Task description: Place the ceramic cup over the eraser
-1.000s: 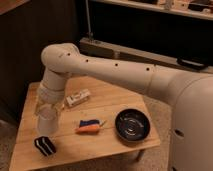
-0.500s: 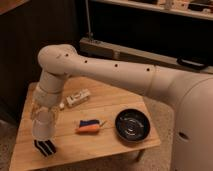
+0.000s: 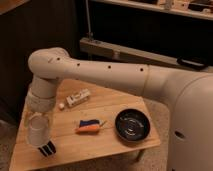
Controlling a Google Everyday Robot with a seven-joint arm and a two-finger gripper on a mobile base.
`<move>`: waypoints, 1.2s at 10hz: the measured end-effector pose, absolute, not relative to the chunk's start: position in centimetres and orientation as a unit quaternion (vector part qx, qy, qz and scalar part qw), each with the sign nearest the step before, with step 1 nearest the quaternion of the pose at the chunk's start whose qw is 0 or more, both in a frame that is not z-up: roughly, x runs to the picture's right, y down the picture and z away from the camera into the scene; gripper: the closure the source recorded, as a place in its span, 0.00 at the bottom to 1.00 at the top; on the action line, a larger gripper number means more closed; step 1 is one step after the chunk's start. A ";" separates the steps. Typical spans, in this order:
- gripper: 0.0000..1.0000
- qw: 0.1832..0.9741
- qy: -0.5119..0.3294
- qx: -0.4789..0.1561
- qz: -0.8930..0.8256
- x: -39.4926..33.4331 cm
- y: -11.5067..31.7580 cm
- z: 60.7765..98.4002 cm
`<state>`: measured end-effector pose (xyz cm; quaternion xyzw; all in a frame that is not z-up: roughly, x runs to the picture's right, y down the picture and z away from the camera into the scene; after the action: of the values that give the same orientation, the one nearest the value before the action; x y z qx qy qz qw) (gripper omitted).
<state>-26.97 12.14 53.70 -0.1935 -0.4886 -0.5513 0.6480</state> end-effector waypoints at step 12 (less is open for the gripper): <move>0.71 0.643 -0.480 -0.235 -0.549 -28.4 14.8 57.1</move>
<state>-28.44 14.78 57.11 -0.2345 -0.4800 -0.5493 0.6426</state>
